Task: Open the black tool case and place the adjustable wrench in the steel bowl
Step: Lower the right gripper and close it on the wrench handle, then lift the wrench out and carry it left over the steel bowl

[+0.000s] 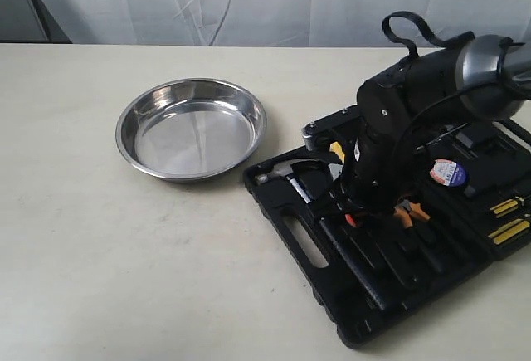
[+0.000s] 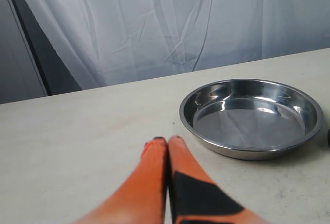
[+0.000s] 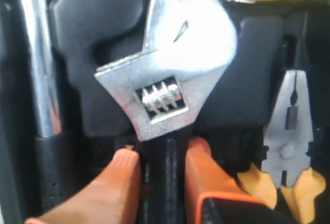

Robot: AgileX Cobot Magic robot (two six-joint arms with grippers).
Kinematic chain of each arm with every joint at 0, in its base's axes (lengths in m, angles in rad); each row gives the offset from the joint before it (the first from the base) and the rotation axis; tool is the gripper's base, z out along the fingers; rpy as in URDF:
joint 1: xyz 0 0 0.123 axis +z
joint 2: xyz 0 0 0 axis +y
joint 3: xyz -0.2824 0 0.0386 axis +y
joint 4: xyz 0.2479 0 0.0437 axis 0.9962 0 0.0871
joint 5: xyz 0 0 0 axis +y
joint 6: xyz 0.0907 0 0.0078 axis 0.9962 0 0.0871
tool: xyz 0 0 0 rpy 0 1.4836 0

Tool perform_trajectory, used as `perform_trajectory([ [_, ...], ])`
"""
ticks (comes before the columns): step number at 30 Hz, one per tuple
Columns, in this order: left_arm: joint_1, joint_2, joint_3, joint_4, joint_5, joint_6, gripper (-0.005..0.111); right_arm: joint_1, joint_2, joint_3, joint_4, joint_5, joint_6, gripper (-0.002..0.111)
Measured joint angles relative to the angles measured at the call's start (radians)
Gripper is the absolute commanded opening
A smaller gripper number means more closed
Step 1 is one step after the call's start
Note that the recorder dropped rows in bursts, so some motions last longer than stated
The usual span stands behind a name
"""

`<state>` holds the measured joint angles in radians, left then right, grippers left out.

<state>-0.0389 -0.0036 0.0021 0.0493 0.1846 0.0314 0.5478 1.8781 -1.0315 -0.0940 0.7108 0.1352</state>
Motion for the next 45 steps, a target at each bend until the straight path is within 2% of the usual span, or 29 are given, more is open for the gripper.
perform_trajectory([
  [13,0.0,0.0,0.0,0.0,0.0,0.0,0.0,0.0,-0.112,0.006,-0.004,-0.005,-0.004,0.0],
  [21,0.0,0.0,0.0,0.0,0.0,0.0,0.0,0.0,-0.13,-0.041,0.072,-0.189,-0.122,-0.001],
  [27,0.0,0.0,0.0,0.0,0.0,0.0,0.0,0.0,-0.065,-0.222,0.263,-0.185,-0.353,-0.001],
  [36,0.0,0.0,0.0,0.0,0.0,0.0,0.0,0.005,0.17,-0.568,0.578,-0.136,-0.676,-0.001],
  [41,0.0,0.0,0.0,0.0,0.0,0.0,0.0,0.045,0.28,-0.684,0.686,-0.167,-0.845,-0.001],
  [45,0.0,0.0,0.0,0.0,0.0,0.0,0.0,0.094,0.357,-0.74,0.71,-0.219,-0.892,-0.001],
])
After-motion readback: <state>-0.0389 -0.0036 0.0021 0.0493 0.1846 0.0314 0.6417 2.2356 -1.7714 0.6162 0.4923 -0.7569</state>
